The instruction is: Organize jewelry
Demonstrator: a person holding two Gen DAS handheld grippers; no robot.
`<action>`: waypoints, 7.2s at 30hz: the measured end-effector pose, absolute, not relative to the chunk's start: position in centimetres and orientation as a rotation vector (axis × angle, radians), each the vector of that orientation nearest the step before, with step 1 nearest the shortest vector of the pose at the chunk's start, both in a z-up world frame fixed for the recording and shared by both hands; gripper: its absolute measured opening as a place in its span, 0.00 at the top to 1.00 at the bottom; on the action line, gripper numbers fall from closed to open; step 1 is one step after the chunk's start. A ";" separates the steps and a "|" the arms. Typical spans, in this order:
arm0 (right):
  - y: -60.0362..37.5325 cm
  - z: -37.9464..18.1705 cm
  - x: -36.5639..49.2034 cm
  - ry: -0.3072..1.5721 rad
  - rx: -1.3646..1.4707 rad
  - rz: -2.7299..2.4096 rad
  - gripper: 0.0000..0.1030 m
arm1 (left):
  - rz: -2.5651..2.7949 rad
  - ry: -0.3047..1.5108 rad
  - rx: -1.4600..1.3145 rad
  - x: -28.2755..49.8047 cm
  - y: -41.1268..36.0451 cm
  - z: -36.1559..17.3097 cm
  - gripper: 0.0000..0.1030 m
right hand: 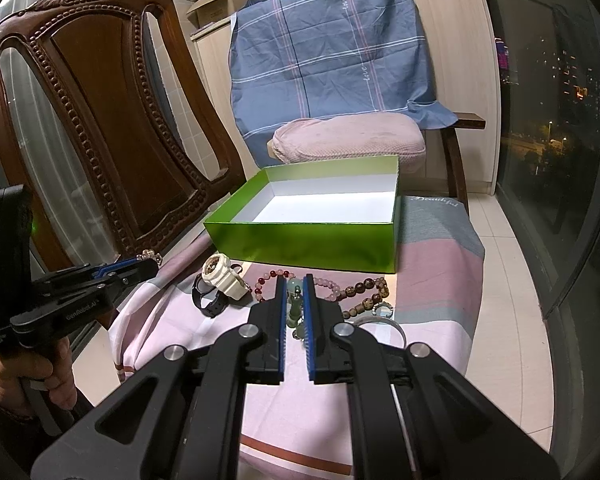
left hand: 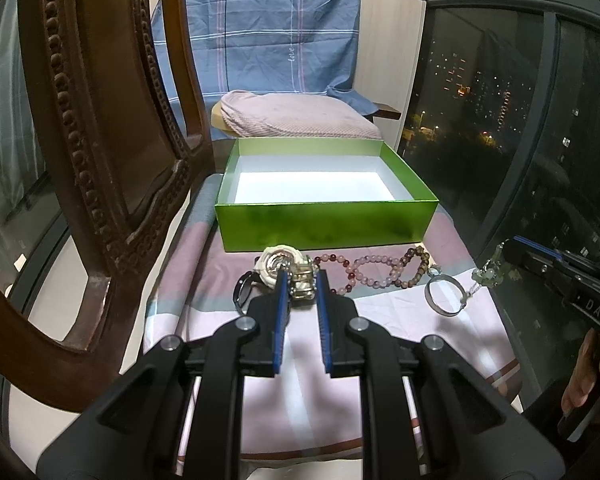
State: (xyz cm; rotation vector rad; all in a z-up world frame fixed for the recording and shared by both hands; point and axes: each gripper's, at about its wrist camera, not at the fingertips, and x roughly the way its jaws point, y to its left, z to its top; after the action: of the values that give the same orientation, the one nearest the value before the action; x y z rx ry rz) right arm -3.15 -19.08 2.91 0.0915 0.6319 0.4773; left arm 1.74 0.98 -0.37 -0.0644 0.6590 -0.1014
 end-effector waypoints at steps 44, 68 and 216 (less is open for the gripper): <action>-16.5 8.1 19.7 0.634 0.160 0.419 0.92 | -0.098 0.675 -0.172 26.2 2.9 5.8 0.86; -21.8 11.9 15.3 0.496 0.308 0.286 0.06 | -0.032 0.484 -0.146 17.8 3.7 11.4 0.04; -21.9 4.3 4.6 0.709 0.141 0.483 0.92 | -0.334 0.669 -0.060 5.7 -5.1 -0.1 0.93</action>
State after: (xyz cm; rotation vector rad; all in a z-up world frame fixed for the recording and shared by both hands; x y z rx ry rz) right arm 4.60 -21.86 4.27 0.1407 0.7089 0.4832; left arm 5.67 -5.06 -0.10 -0.0598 0.6689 -0.3340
